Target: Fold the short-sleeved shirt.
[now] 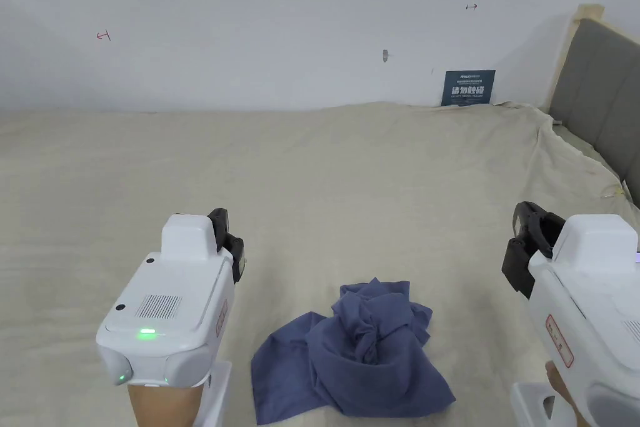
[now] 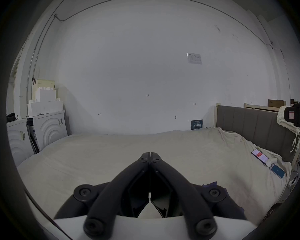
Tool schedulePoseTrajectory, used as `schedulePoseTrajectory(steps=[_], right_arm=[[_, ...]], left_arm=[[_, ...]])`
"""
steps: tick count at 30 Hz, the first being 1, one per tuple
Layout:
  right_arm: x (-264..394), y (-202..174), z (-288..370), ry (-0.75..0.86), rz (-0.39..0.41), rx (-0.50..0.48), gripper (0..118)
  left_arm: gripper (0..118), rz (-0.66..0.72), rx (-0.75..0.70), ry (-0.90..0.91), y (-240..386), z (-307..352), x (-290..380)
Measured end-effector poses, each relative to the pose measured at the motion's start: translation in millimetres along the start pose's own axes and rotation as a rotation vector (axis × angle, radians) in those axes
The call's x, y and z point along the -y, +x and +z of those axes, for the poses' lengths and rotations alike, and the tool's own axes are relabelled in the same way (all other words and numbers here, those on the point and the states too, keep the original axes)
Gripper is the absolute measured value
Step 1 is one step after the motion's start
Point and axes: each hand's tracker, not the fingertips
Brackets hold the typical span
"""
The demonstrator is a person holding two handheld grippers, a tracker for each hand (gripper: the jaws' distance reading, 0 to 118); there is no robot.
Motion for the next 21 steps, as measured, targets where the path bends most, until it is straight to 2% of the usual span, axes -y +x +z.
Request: schedulePoseTrajectory(steps=[6,11,13,17,19,21], right_arm=[[4.7,2.0,-1.8,-0.012,0.001,-0.001,0],[11.7,3.6,-4.1,-0.032,-0.004,-0.003,0],[14.0,2.9,-3.9,-0.040,-0.005,-0.003,0],[20.0,2.9,-3.4,-0.057,-0.016,-0.004,0],[23.2,3.2,-3.5,-0.066,-0.019,-0.005,0],[26.4,4.0,-4.4,-0.076,-0.018,-0.006,0]], left_arm=[[0,0.068,0.041,-0.243,-6.0,-19.4,20.9],[0,0.130,0.080,-0.519,-4.3,-38.8,62.2],[0,0.185,0.091,-0.577,-1.7,-39.6,81.4],[1,0.213,0.110,-0.726,8.4,-42.6,113.5],[11,0.241,0.107,-0.754,11.7,-42.7,125.5],[34,0.257,0.115,-0.789,15.7,-42.2,133.3]])
